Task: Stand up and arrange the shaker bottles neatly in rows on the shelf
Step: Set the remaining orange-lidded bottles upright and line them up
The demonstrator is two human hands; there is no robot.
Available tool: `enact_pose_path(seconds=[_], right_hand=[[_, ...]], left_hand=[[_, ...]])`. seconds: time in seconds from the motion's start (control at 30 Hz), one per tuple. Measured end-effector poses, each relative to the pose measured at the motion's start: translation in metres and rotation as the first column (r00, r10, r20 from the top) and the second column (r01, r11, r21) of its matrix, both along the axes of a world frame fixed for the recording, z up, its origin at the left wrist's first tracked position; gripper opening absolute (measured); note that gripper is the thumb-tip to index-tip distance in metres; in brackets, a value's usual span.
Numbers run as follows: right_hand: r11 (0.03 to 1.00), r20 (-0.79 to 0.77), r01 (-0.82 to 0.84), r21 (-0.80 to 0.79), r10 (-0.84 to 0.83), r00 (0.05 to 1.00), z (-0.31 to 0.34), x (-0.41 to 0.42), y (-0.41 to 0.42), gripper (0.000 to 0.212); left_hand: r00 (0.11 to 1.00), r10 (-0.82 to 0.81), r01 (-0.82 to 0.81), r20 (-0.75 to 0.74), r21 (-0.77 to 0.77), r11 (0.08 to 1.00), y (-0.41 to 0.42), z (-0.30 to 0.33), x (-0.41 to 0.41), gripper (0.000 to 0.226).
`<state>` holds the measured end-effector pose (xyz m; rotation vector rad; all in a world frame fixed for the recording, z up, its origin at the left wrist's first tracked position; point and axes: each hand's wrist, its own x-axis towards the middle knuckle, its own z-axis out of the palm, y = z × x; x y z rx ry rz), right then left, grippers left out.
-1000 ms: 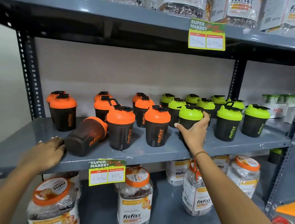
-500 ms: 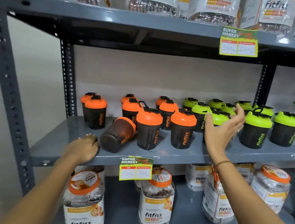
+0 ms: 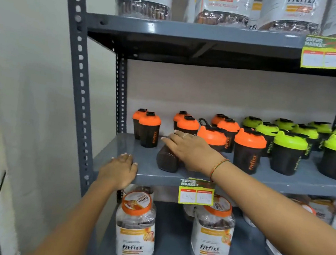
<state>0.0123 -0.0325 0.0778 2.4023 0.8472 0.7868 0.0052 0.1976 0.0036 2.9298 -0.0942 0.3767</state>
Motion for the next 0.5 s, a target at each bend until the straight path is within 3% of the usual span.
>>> enact_pose_path(seconds=[0.1,0.3,0.43,0.5], right_hand=[[0.999,-0.007,0.039,-0.021,-0.04,0.999,-0.005,0.018,0.002,0.073],[0.991,-0.16,-0.099,0.089,0.112,0.981,-0.004,0.024,0.017,0.074],[0.989,-0.082,-0.062,-0.131,0.051,0.995,0.008,0.025,0.04,0.077],[0.969,0.054,-0.061,-0.24,0.076,0.996,0.012,0.024,0.052,0.057]], left_hand=[[1.0,-0.008,0.008,0.027,0.003,1.0,0.002,-0.003,0.003,0.057],[0.999,-0.031,0.03,0.032,0.028,0.999,0.004,-0.005,0.006,0.058],[0.996,-0.075,0.076,-0.052,0.014,0.997,0.008,0.002,0.004,0.056],[0.992,-0.093,0.093,-0.086,0.003,0.996,0.01,0.006,0.004,0.055]])
